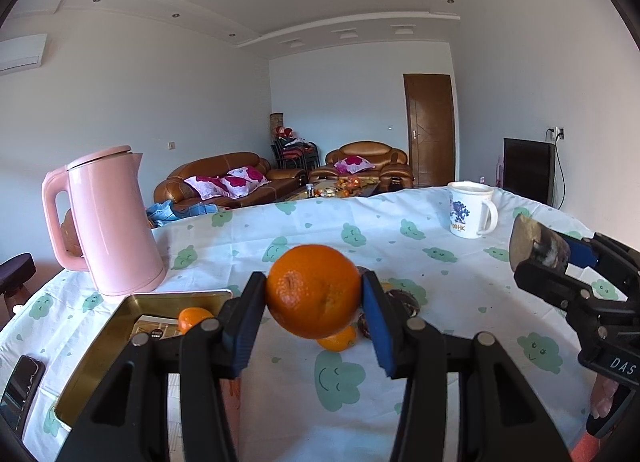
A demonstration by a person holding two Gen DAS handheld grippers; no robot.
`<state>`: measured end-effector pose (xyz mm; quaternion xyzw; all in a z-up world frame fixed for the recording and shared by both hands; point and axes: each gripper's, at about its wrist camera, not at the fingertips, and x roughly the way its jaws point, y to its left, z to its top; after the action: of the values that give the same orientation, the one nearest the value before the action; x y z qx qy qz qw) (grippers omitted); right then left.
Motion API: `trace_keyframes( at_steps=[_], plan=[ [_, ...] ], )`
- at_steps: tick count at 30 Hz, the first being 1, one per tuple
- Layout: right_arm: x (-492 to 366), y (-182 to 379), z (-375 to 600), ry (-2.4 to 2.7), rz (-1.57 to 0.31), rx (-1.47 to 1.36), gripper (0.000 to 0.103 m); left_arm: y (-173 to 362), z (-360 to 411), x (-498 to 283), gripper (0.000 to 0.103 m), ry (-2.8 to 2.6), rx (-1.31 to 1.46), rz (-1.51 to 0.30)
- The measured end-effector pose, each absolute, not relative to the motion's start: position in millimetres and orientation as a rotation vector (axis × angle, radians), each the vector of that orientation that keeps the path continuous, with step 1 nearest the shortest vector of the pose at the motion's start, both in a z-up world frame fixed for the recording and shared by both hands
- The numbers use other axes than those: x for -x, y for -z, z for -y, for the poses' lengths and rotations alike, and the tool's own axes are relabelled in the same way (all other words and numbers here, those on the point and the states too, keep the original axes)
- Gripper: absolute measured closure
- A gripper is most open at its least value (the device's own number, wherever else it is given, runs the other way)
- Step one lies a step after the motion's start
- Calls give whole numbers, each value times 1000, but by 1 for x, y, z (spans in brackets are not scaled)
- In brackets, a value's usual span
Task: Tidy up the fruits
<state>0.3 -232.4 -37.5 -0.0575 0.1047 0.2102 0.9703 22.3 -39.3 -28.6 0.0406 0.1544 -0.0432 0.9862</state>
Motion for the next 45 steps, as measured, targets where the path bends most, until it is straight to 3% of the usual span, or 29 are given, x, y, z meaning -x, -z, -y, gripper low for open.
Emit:
trace_keyframes(
  at_steps=[45],
  plan=[
    [-53, -14, 91, -717, -222, 241, 51, 20, -103, -19, 53, -206, 13, -386]
  ],
)
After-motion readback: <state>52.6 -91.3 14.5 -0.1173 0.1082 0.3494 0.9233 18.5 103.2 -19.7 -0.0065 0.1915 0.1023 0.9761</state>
